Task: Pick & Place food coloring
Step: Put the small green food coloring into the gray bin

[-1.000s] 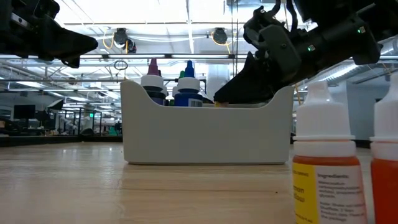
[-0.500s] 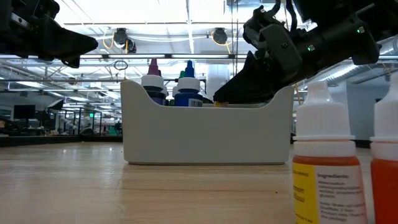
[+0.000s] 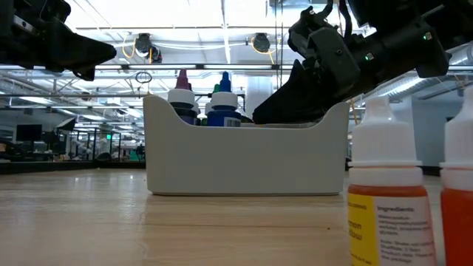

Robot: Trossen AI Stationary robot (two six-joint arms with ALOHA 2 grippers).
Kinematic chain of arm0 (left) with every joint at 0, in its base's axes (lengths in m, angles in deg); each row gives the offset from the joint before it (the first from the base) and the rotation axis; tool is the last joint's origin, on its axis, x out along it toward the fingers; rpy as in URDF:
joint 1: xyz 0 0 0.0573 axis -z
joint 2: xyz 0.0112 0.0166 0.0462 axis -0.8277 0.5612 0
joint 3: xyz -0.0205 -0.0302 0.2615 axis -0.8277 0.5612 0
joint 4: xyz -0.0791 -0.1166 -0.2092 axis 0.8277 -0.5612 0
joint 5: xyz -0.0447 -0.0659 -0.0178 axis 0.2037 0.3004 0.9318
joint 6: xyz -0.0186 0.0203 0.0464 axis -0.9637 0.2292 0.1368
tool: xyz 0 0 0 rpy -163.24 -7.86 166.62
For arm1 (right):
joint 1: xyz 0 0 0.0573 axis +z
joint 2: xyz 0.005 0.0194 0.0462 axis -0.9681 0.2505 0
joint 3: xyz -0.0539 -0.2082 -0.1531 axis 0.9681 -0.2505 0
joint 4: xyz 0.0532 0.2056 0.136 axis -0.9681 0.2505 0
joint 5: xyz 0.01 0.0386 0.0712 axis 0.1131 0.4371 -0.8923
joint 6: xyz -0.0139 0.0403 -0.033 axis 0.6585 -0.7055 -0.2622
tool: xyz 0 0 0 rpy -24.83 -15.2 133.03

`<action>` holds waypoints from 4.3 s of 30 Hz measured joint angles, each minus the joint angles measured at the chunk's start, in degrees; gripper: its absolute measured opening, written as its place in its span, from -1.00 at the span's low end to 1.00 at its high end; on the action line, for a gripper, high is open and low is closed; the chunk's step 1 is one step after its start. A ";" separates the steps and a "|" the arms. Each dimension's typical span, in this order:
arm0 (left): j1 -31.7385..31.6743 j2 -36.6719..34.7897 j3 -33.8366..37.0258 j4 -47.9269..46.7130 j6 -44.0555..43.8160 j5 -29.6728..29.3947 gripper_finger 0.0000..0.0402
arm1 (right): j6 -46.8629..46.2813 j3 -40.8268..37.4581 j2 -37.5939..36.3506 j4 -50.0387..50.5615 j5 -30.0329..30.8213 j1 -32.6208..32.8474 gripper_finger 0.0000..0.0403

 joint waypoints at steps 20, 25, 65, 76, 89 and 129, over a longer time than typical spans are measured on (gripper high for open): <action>0.00 -0.02 0.00 -0.48 -0.26 0.00 -0.75 | 7.27 -0.27 -21.81 17.61 -1.96 2.74 -0.96; 0.00 -0.01 0.00 -0.50 -0.31 0.00 -0.75 | 12.05 -5.61 -34.64 18.54 -10.68 0.74 -0.96; 0.00 -0.02 0.00 -4.24 -1.52 -0.28 -0.75 | 15.36 -41.59 -91.08 15.90 -30.56 -7.63 -1.00; 0.00 0.00 0.00 -5.20 -1.98 -0.20 -0.75 | 14.85 -41.68 -95.51 24.41 -34.58 -7.20 -1.00; 0.02 -0.02 0.00 -7.18 -5.76 -0.17 -0.75 | 11.65 -41.72 -95.30 29.11 -32.21 -6.14 -1.00; 25.24 95.92 -100.49 -64.76 -15.64 3.11 -0.65 | 17.17 -41.72 -95.21 28.28 -29.70 -6.12 -1.00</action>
